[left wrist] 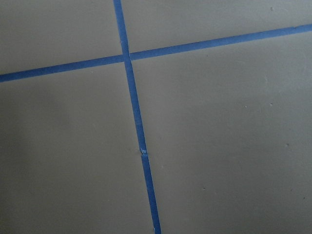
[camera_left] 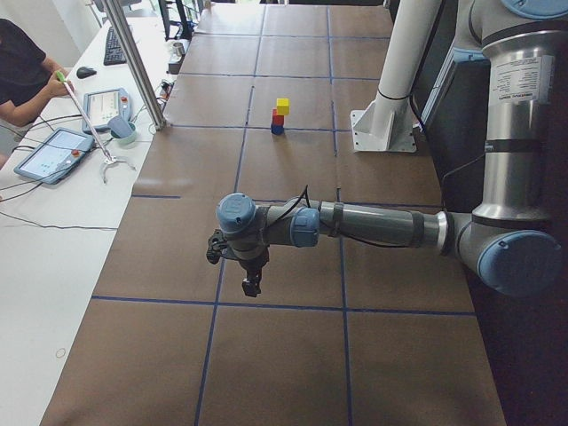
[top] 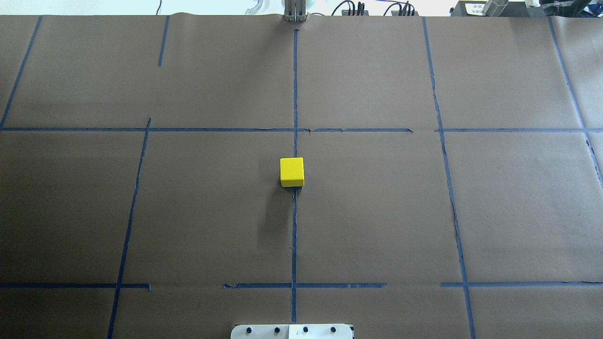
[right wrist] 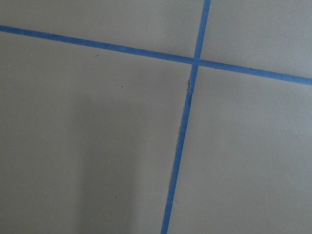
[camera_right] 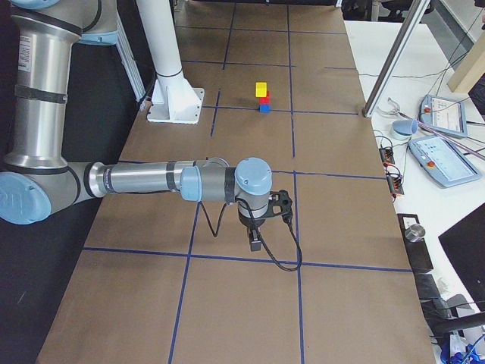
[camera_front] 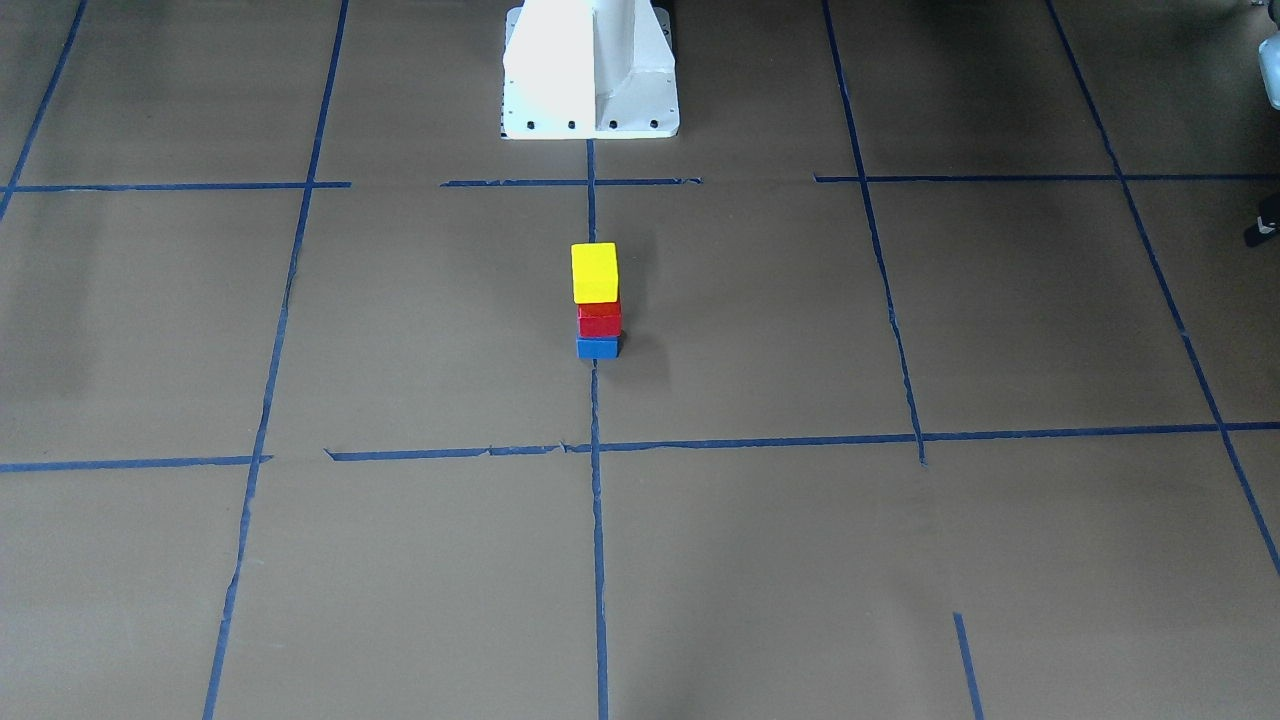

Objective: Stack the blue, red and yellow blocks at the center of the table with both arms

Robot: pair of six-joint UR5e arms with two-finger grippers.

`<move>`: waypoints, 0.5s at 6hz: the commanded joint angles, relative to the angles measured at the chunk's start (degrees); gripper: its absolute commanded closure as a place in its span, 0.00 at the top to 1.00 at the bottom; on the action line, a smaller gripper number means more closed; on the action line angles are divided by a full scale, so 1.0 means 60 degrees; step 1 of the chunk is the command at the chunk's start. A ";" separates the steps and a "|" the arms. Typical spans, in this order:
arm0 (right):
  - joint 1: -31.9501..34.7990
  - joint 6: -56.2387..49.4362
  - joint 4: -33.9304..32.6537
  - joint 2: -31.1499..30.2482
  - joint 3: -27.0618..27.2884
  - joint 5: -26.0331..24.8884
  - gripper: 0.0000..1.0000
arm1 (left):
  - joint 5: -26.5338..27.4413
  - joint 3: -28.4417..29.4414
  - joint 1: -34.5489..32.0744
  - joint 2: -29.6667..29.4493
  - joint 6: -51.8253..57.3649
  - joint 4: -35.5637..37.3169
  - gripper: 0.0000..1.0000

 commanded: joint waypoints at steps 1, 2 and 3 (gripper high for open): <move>-0.0106 0.0060 -0.0006 0.0136 -0.0021 -0.0014 1.00 | 0.0059 -0.0058 -0.0001 -0.0004 -0.0100 0.0011 1.00; -0.0122 0.0075 -0.0035 0.0268 -0.0050 0.0000 1.00 | -0.0042 -0.0002 -0.0001 0.0040 -0.0071 0.0012 1.00; -0.0122 -0.0041 0.0009 0.0254 -0.0340 0.0000 1.00 | -0.0029 -0.0059 -0.0001 0.0432 -0.0013 -0.0104 1.00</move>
